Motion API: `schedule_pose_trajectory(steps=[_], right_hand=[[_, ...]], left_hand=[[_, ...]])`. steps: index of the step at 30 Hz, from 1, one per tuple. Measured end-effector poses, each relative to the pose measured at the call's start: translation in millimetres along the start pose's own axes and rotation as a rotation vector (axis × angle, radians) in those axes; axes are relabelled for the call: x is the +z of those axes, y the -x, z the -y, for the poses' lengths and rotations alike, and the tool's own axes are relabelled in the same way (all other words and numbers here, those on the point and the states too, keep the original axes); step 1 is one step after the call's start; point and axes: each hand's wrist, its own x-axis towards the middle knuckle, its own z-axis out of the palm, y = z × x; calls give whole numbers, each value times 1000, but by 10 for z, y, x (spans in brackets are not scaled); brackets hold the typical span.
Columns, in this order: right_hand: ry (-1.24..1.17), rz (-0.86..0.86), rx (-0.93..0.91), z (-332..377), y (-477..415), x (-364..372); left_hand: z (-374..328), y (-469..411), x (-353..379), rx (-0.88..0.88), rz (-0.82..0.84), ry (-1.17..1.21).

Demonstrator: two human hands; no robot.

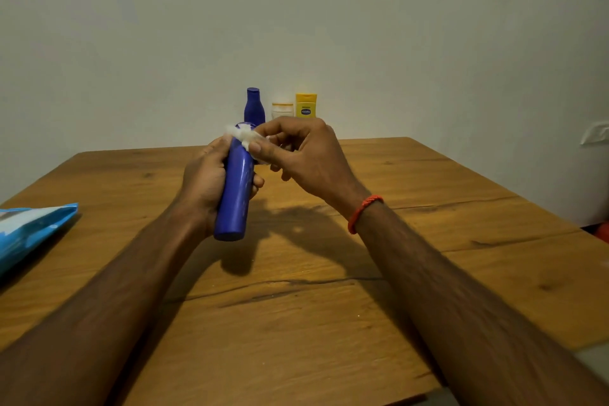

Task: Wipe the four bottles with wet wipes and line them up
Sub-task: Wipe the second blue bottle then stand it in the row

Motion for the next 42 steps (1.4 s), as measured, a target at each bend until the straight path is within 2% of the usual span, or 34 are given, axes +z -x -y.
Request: schedule_pose_trajectory(steps=[3,7,10,13,22,26,29,31,33,37,42], right_hand=[[-49,227,-16,59,19,-45],[-34,519,-17,144,56,15],[-11,647,-13,183,66,56],[-9,702,-3,187,69,36],[-77,469,-43,125,69,19],[-98,118,-20,48,42,-31],[-80,-178,-19,-14,4,-48],[-133,-293,-50,-18,-11,-45],[-150,-299,-141,7,-10,-10],[35,-187,-312,29,1,87],[91,-218,-247,-95,-38,-63]], left_hand=[[6,-54,-68,-108,11,70],[-14,-129,-142,-125,24,86],[-2,-156,-178,-96,21,91],[27,-191,-212,-96,7,57],[20,-165,-170,-101,118,130],[-4,-36,-91,-61,94,76],[-6,64,6,89,81,-68],[-12,118,86,150,110,-116],[-22,149,134,195,126,-148],[7,149,96,283,99,-207],[-17,143,112,290,83,-156]])
